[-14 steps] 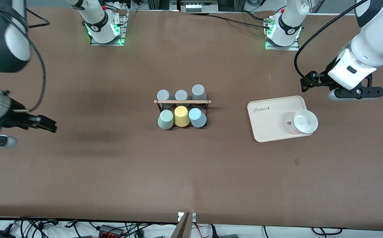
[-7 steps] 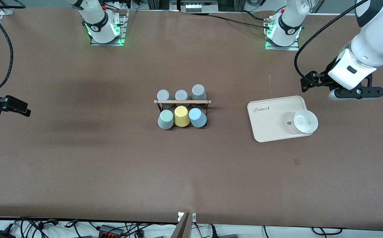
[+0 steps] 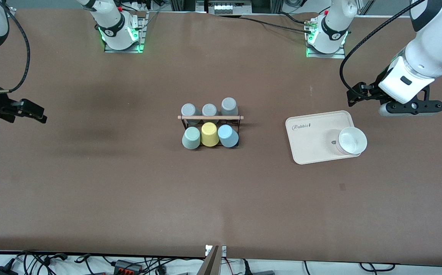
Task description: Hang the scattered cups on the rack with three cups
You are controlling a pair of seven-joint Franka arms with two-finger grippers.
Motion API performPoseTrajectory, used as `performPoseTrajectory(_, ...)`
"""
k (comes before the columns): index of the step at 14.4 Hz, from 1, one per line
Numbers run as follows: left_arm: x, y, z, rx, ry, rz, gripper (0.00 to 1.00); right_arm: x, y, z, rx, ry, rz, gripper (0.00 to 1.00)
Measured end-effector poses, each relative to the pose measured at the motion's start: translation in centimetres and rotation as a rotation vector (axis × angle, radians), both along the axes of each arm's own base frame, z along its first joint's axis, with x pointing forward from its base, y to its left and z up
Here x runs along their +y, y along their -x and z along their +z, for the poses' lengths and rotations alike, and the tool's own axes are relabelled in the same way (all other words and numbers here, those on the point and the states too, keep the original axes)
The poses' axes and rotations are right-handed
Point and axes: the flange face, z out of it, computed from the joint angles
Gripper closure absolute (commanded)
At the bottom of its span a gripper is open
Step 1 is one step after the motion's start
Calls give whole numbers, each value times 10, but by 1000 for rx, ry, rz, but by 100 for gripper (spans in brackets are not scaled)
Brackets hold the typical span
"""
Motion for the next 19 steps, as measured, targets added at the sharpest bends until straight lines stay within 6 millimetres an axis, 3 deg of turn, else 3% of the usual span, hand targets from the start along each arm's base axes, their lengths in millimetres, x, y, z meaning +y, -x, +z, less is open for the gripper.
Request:
performPoseTrajectory(4, 1, 0, 0, 0, 0, 1, 0, 0, 19, 10, 9, -4, 1, 0)
performPoseTrajectory(8, 1, 0, 0, 0, 0, 1, 0, 1, 22, 24, -4, -4, 2, 0)
performPoseTrajectory(19, 4, -1, 0, 1, 0, 7, 0, 1, 24, 23, 13, -4, 3, 0)
